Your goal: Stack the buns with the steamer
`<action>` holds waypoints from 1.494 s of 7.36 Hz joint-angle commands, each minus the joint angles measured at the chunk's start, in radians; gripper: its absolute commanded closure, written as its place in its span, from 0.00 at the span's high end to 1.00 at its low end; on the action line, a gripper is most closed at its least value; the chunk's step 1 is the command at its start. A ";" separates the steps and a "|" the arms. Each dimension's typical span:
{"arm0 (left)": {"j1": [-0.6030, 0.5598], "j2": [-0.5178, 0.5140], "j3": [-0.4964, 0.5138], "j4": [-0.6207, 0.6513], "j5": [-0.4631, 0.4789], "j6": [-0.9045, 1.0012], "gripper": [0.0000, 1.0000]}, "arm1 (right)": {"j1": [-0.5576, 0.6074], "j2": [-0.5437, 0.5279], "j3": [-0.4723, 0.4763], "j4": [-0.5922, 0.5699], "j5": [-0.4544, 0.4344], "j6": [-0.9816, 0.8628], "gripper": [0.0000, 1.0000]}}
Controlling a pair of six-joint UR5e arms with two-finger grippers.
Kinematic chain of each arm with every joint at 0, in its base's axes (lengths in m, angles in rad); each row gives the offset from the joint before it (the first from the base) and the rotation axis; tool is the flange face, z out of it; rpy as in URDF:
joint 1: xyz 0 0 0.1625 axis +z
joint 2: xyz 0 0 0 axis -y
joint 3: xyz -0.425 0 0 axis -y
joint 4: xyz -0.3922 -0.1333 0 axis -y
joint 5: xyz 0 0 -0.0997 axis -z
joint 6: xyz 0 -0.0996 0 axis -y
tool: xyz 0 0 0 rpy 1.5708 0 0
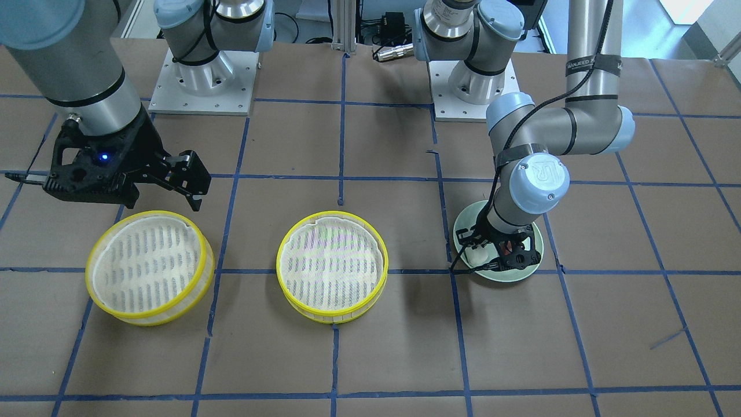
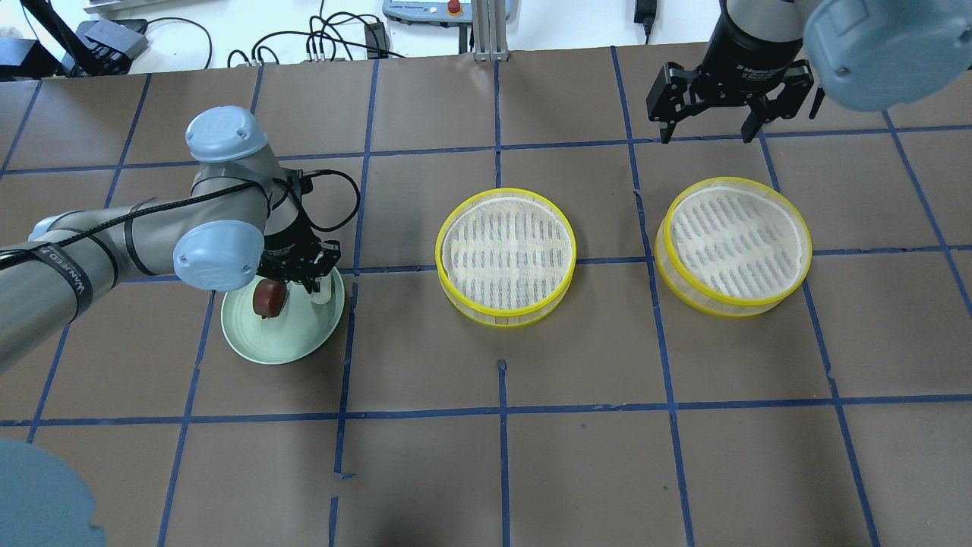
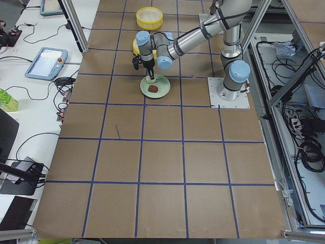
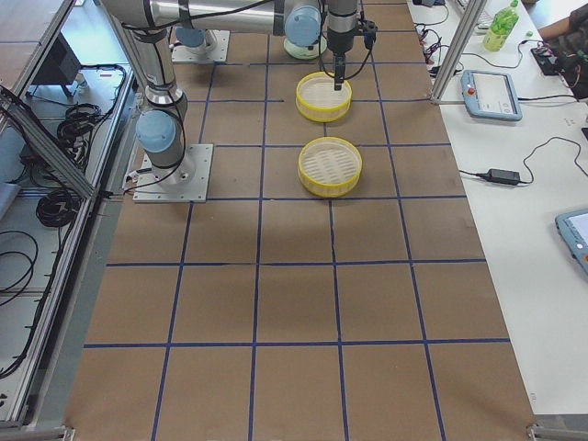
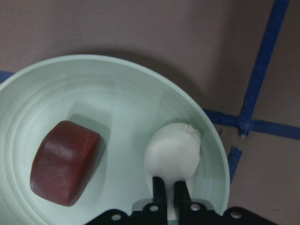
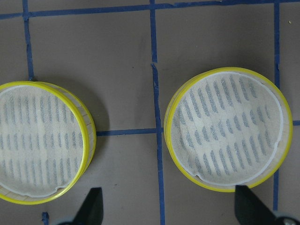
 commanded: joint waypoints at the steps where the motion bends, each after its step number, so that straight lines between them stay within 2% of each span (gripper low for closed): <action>1: -0.021 0.027 0.056 -0.008 -0.001 -0.018 0.07 | -0.012 -0.005 0.000 0.019 0.008 -0.003 1.00; 3: -0.122 0.032 0.075 0.010 -0.103 -0.224 0.08 | -0.006 0.002 0.042 -0.004 0.008 0.010 1.00; 5: -0.294 0.009 0.114 0.080 -0.174 -0.324 0.09 | -0.013 0.000 0.053 -0.008 0.008 -0.006 1.00; 6: -0.319 0.004 0.121 0.111 -0.259 -0.411 0.09 | -0.016 -0.008 0.053 -0.017 0.008 -0.013 1.00; 7: -0.319 0.004 0.121 0.122 -0.344 -0.438 0.23 | -0.020 -0.006 0.053 -0.068 0.004 -0.030 1.00; 8: -0.319 0.007 0.109 0.120 -0.328 -0.423 0.99 | -0.021 -0.002 0.056 -0.118 -0.001 -0.015 1.00; 10: -0.313 0.027 0.107 0.107 -0.288 -0.417 1.00 | -0.023 0.006 0.089 -0.122 0.001 -0.029 1.00; 11: -0.311 0.038 0.109 0.102 -0.177 -0.414 1.00 | -0.023 0.008 0.093 -0.108 -0.004 -0.032 1.00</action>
